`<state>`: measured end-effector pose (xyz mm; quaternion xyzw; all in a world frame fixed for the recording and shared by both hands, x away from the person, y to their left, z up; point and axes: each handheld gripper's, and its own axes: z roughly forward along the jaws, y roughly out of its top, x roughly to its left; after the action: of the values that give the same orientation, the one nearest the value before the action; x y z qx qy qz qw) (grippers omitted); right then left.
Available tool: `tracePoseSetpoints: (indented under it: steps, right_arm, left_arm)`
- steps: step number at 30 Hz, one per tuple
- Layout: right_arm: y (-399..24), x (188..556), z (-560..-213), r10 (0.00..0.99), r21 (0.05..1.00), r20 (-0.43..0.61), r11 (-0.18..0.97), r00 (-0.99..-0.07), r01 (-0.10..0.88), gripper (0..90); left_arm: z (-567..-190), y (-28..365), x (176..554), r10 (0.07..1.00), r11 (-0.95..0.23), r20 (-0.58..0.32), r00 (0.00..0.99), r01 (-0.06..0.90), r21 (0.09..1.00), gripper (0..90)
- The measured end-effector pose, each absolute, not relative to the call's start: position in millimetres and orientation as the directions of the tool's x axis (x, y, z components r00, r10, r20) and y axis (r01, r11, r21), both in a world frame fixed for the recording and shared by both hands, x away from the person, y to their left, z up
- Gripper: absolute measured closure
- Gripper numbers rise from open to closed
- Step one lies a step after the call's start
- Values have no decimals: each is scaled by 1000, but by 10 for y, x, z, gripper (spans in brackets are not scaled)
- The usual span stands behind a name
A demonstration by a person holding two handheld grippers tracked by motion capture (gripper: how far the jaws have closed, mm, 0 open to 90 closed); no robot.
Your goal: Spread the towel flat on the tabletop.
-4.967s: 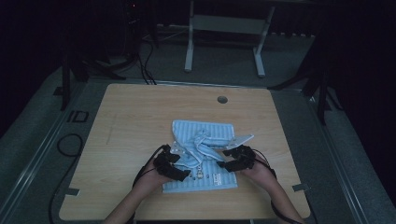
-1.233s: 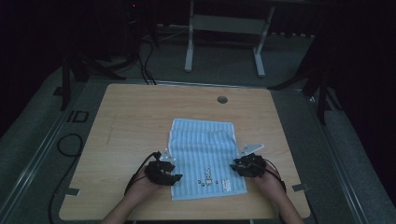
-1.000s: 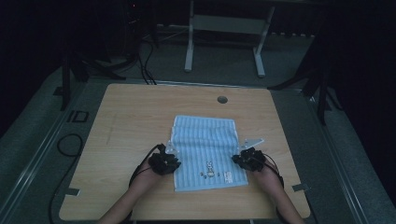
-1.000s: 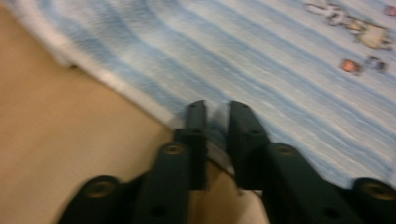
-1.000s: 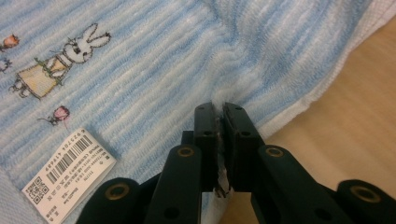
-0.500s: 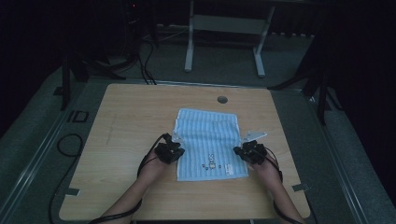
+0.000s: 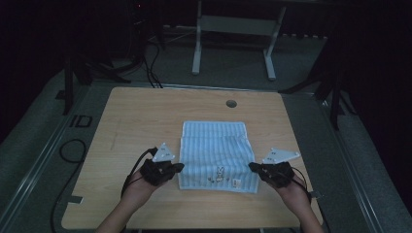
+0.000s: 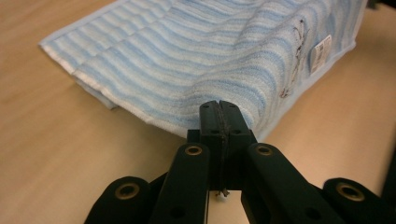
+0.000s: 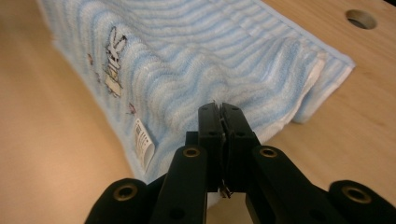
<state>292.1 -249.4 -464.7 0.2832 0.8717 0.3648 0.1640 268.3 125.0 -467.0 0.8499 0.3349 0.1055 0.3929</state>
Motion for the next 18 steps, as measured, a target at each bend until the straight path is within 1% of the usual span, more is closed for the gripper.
tracePoseSetpoints:
  steps: [5,6,8,11,13,14,15,16,17,18]
  right_arm:
    - [-2516,2620,-4692,600,731,-13,552,-800,402,877]
    - [-2524,2550,-4732,594,726,0,553,-805,409,876]
    - [-2527,2449,-4813,582,709,31,560,-813,428,876]
    - [-2525,2337,-4911,572,683,45,581,-819,443,875]
    - [-2530,2286,-4969,564,662,74,588,-822,464,869]
    - [-2530,2286,-4969,564,662,74,588,-822,464,869]
    - [-2544,2278,-5011,568,654,96,583,-818,482,846]
    - [-2548,2290,-5019,564,651,92,589,-820,478,820]
    - [-2549,2309,-5022,570,651,90,587,-817,481,772]
    - [-2549,2336,-5016,572,651,100,581,-814,489,745]
  left_arm:
    - [-4793,1314,2403,609,-469,-166,776,521,713,894]
    - [-4824,1326,2356,610,-473,-165,775,523,709,894]
    - [-4899,1352,2291,597,-480,-200,777,546,687,892]
    - [-4992,1353,2207,561,-485,-273,782,577,657,891]
    - [-5045,1319,2166,511,-524,-311,801,578,626,887]
    - [-5045,1319,2166,511,-524,-311,801,578,626,884]
    - [-5066,1273,2136,509,-543,-291,810,564,621,840]
    - [-5067,1254,2140,492,-545,-305,815,562,623,824]
    - [-5054,1241,2148,489,-540,-305,817,558,630,786]
    - [-5037,1229,2164,506,-529,-290,812,558,640,758]
